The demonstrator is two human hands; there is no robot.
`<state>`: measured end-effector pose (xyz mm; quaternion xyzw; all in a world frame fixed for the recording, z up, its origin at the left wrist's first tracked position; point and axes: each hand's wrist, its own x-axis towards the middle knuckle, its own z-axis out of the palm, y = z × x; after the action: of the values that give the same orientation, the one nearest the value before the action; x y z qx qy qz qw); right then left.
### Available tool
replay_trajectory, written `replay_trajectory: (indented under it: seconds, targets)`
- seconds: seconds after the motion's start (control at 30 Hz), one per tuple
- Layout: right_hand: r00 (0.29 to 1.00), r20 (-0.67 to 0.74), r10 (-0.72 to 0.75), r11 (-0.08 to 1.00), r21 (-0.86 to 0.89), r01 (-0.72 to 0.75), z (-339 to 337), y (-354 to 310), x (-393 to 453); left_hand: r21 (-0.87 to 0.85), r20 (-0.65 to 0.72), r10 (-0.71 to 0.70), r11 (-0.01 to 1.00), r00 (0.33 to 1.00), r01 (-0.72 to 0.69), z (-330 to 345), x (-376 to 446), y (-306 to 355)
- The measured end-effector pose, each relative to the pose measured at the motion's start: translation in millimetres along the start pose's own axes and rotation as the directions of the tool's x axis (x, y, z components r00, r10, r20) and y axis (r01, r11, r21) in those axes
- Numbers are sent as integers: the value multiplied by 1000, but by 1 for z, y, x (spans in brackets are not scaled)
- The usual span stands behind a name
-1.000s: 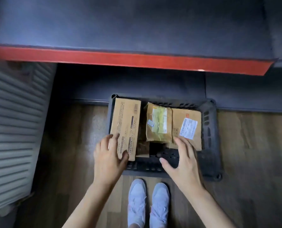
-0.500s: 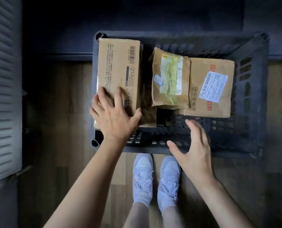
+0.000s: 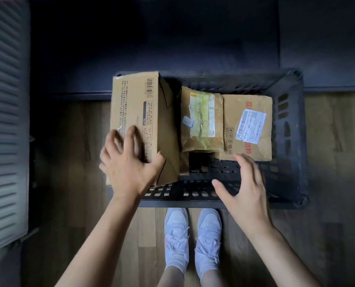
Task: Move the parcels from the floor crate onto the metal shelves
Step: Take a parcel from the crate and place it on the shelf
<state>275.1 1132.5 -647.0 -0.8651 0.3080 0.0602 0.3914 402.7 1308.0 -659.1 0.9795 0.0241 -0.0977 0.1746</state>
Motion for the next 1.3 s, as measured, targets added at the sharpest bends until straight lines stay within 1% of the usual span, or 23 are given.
replay_trajectory:
  seconds: [0.07,0.17,0.27,0.33,0.4,0.5,0.6,0.73,0.8,0.87,0.97,1.03,1.17,1.23,1.3]
  targets:
    - [1000,-1,-9,1000,2,9,-11,-11,-4,-81,15,14,997,1000,-13,-29,-8,5]
    - [999,1,-35,999,-2,35,-32,-31,-10,-149,-18,86,985,996,-88,-78,-19,15]
    - [996,-28,-83,997,2,83,-65,-62,-18,-160,-57,200,965,978,-206,-134,-35,28]
    - [993,-38,-108,994,-16,107,-80,-76,-22,-145,-51,262,953,964,-267,-159,-44,34]
    - [987,-52,-150,988,-25,149,-109,-103,-29,-146,-74,325,932,943,-333,-196,-55,46]
    - [975,-92,-201,979,-37,198,-158,-149,-48,-108,-107,431,891,896,-441,-254,-77,62]
    - [954,-157,-255,967,-30,254,-206,-187,-71,-66,-107,525,844,845,-533,-306,-99,73]
    - [911,-213,-354,933,-18,359,-268,-226,-107,17,-98,677,734,729,-679,-373,-127,85]
    - [878,-158,-453,891,-59,449,-300,-242,-120,69,-70,750,662,658,-747,-408,-136,91]
    - [832,-51,-553,831,-102,547,-331,-259,-130,127,-43,811,584,584,-802,-439,-146,96]
    - [768,58,-638,749,-185,636,-376,-287,-141,194,-32,877,476,479,-858,-479,-155,103]
    - [724,120,-679,687,-240,685,-398,-307,-149,221,-48,905,423,423,-879,-499,-159,109]
    - [619,275,-735,540,-315,781,-425,-344,-162,260,-22,934,350,357,-900,-527,-164,121]
    - [592,361,-720,460,-390,798,-433,-357,-164,274,0,943,320,333,-907,-535,-165,126]
    - [590,429,-684,398,-458,795,-438,-363,-165,283,39,947,296,319,-912,-544,-164,130]
